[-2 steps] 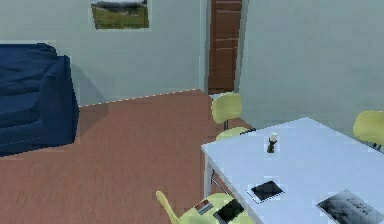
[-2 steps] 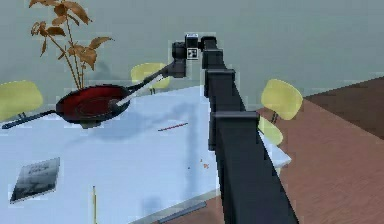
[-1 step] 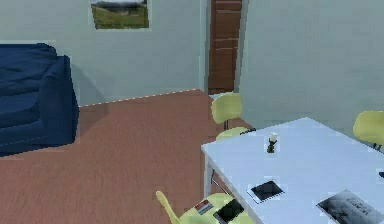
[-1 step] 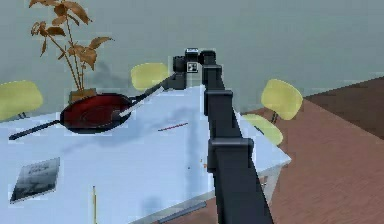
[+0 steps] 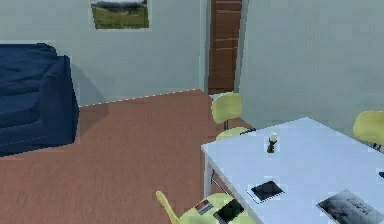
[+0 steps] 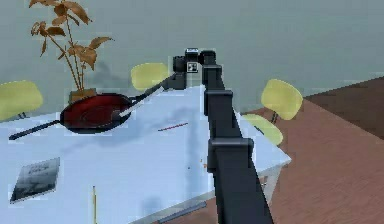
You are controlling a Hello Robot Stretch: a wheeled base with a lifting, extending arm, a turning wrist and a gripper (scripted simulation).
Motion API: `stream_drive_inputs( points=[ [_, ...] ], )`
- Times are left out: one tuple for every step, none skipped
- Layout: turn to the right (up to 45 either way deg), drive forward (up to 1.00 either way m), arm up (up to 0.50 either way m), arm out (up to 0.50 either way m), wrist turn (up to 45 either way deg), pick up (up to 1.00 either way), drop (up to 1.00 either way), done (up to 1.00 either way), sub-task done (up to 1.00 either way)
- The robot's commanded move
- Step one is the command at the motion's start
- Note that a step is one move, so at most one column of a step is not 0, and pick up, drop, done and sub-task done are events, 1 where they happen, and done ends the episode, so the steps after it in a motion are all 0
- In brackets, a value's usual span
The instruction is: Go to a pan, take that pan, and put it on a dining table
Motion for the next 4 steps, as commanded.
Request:
stream_drive_inputs(
  points=[
    [0.0,0.0,0.0,0.0,0.0,0.0,1.0,0.0,0.0],
    [0.0,0.0,0.04,0.0,0.0,0.0,0.0,0.0,0.0],
    [0.0,0.0,0.0,-0.08,0.0,0.0,0.0,0.0,0.0],
    [0.0,0.0,0.0,0.0,0.0,0.0,0.0,1.0,0.0]
  ],
)
